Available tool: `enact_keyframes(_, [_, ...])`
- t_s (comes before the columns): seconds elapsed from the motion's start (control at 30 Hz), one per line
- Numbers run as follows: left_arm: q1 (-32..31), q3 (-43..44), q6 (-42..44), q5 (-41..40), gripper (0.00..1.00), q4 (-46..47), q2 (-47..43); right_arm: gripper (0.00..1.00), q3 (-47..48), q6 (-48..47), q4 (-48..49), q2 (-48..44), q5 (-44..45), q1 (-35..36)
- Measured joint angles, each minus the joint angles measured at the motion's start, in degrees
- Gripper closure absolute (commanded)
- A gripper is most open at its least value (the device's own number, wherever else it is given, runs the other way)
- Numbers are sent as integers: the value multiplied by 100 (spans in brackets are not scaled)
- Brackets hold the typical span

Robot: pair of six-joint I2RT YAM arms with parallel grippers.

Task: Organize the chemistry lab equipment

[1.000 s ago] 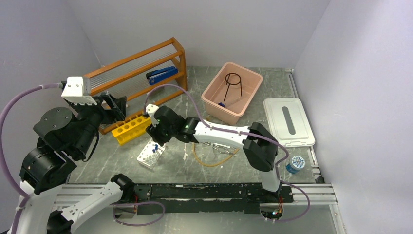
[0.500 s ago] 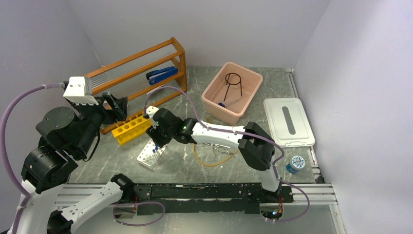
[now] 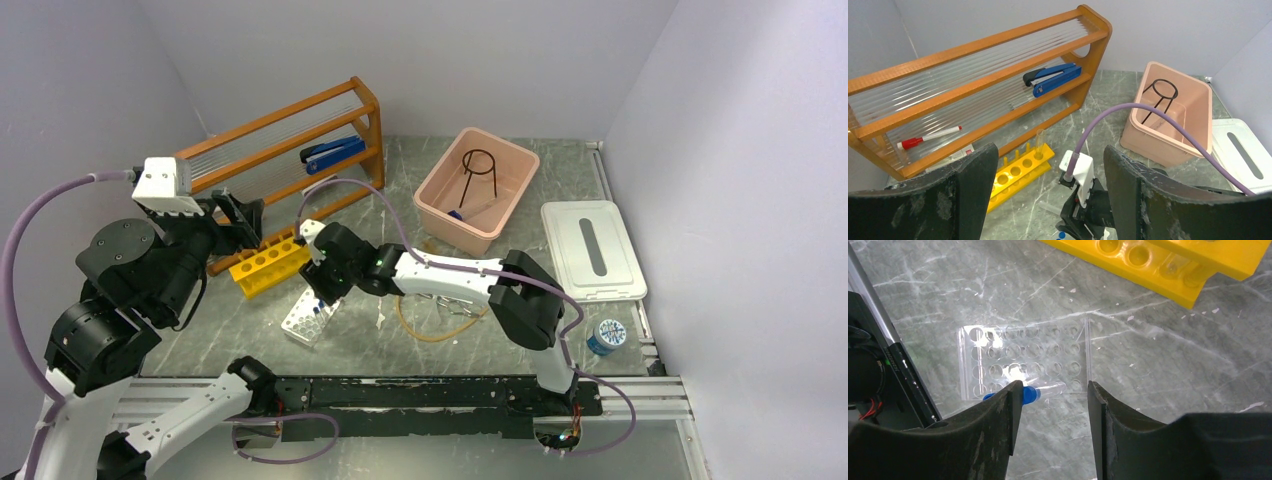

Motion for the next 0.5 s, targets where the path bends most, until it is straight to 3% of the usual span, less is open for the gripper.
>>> enact_keyframes(0.5, [0,-4,-2,4,19,0,0,55,-173,-9,144,-116,494,-7])
